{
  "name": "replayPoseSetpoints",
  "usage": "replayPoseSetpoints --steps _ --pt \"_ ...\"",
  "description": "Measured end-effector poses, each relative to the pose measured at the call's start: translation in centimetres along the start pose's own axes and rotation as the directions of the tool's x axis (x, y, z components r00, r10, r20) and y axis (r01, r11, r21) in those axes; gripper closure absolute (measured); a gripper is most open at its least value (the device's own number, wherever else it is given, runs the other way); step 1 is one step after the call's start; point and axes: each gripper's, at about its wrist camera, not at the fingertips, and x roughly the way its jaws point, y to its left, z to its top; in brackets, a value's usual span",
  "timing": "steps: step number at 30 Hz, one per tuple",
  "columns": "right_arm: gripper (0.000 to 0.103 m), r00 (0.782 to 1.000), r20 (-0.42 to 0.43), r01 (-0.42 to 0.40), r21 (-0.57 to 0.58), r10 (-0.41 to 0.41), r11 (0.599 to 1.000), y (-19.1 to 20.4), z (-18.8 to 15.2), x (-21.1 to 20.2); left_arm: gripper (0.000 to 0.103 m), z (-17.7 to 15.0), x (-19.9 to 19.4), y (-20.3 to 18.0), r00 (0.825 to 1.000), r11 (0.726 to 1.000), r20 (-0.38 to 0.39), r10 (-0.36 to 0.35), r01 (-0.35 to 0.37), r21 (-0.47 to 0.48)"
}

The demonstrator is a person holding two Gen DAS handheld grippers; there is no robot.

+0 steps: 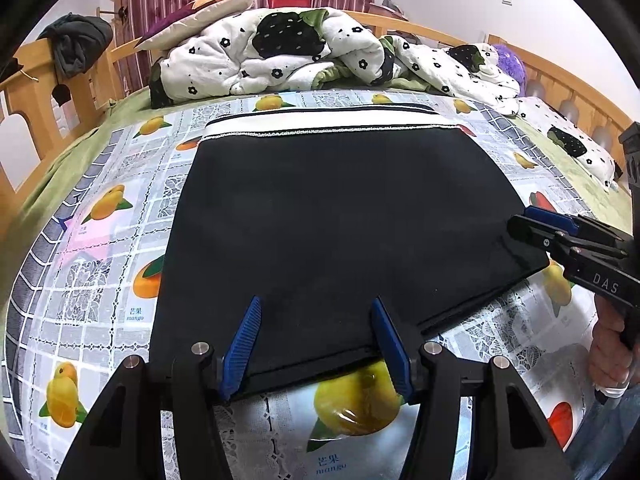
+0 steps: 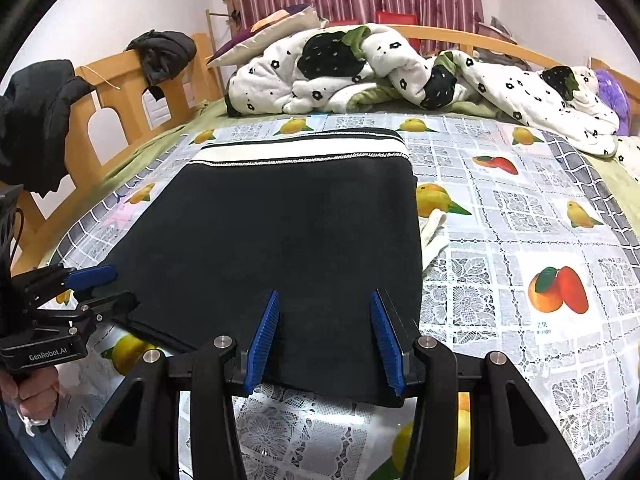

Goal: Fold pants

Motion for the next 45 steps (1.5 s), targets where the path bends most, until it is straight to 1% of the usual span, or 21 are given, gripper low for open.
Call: replayPoseSetpoints --steps 6,12,21,24,27,30,35,37,40,43,45 --pt "0.056 1.0 0.01 -0.027 0.008 0.026 1.0 0.0 -0.1 -0.2 0.048 0.0 -0.1 0.5 1.0 1.0 0.003 0.004 -0.004 -0.02" --pt "0.056 1.0 0.011 -0.016 -0.007 0.016 1.0 0.2 -0.1 0.0 0.048 0.2 -0.2 1.1 1.0 0.999 0.001 -0.003 0.003 -0.051" --pt "0.056 0.999 0.023 -0.023 -0.003 0.023 1.0 0.2 0.2 0.1 0.048 0.3 -0.1 1.2 1.0 0.999 -0.001 0.009 -0.009 -0.05" --pt "0.056 0.999 0.028 -0.027 0.001 0.027 1.0 0.2 0.3 0.2 0.048 0.5 -0.3 1.3 1.0 0.998 0.005 0.002 -0.002 -0.066" --pt "0.056 0.999 0.027 -0.022 0.007 0.022 1.0 0.2 0.5 0.2 0.048 0.8 -0.1 1.6 1.0 0.997 0.008 0.012 -0.012 -0.073" --pt "0.056 1.0 0.028 -0.008 0.012 0.008 1.0 -0.1 0.5 0.1 0.048 1.1 0.0 2.3 1.0 0.994 0.006 0.003 -0.002 -0.106" --pt "0.056 1.0 0.022 0.007 0.024 -0.008 1.0 -0.5 0.3 0.1 0.048 1.3 -0.1 3.5 1.0 0.988 0.002 0.028 -0.027 -0.149" --pt "0.056 1.0 0.022 0.004 0.03 -0.005 1.0 -0.3 0.5 0.1 0.048 1.5 -0.2 4.2 1.0 0.984 0.003 0.026 -0.025 -0.175" --pt "0.056 0.999 0.035 0.003 0.023 -0.004 1.0 -0.1 0.9 -0.2 0.048 1.7 -0.3 4.7 0.998 0.983 0.006 0.064 -0.062 -0.172" --pt "0.056 0.999 0.037 -0.001 0.049 0.0 0.999 -0.4 1.2 -0.3 0.048 2.1 -0.2 5.2 0.994 0.98 0.01 0.109 -0.106 -0.166" --pt "0.056 0.999 0.032 0.001 0.063 -0.003 0.998 -0.5 1.7 -0.3 0.048 2.5 -0.1 5.6 0.995 0.982 0.009 0.1 -0.098 -0.164"
